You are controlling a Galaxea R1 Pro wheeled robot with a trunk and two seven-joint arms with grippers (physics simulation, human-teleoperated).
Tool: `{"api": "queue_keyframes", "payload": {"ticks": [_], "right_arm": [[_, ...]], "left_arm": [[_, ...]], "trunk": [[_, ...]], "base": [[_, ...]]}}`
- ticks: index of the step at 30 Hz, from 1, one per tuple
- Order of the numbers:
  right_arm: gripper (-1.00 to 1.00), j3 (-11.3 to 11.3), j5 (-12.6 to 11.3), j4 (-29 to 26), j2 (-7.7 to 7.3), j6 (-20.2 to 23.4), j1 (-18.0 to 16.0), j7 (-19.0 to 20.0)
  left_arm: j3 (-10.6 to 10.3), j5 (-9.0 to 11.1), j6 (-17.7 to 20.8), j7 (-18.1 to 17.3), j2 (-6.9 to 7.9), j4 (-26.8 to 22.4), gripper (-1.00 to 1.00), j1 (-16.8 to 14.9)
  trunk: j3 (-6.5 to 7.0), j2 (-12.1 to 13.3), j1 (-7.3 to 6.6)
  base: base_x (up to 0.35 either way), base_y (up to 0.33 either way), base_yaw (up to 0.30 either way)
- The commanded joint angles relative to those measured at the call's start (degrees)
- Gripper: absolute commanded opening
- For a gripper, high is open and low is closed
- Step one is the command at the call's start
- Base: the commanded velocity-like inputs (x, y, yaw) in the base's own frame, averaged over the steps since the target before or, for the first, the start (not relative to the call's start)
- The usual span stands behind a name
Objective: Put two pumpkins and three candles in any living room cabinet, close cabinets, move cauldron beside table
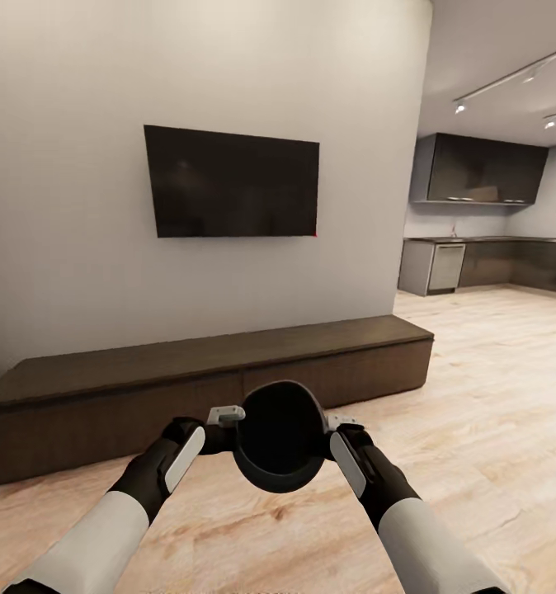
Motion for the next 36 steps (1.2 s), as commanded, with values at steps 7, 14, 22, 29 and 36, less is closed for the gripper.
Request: {"api": "queue_keyframes", "payload": {"ticks": [7,14,22,29,36], "right_arm": [[-1.0,0.1,-1.2,-0.1,-0.06,0.1,-0.1,-0.5],[-1.0,0.1,-1.2,-0.1,-0.06,0.1,-0.1,-0.5],[-1.0,0.2,-1.2,-0.1,-0.06,0.2,-0.1,-0.5],[-1.0,0.2,-1.2,-0.1,-0.06,0.1,-0.1,-0.5],[-1.0,0.2,-1.2,-0.1,-0.06,0.2,-0.1,-0.5]], "left_arm": [[-0.8,1.8,0.2,0.3,0.01,-0.1,-1.0,0.0],[-0.8,1.9,0.2,0.3,0.01,-0.1,-1.0,0.0],[-0.8,1.9,0.2,0.2,0.01,-0.1,-1.0,0.0],[-0.8,1.9,0.2,0.2,0.01,-0.2,-1.0,0.0],[-0.8,1.9,0.2,0.2,0.0,-0.1,-1.0,0.0]], "trunk": [[-0.06,0.0,-0.03],[-0.06,0.0,-0.03],[-0.06,0.0,-0.03],[-0.06,0.0,-0.03],[-0.06,0.0,-0.03]], "base": [[-0.023,0.0,0.291],[-0.002,0.0,0.291],[0.0,0.0,0.291],[0.0,0.0,0.291],[0.0,0.0,0.291]]}}
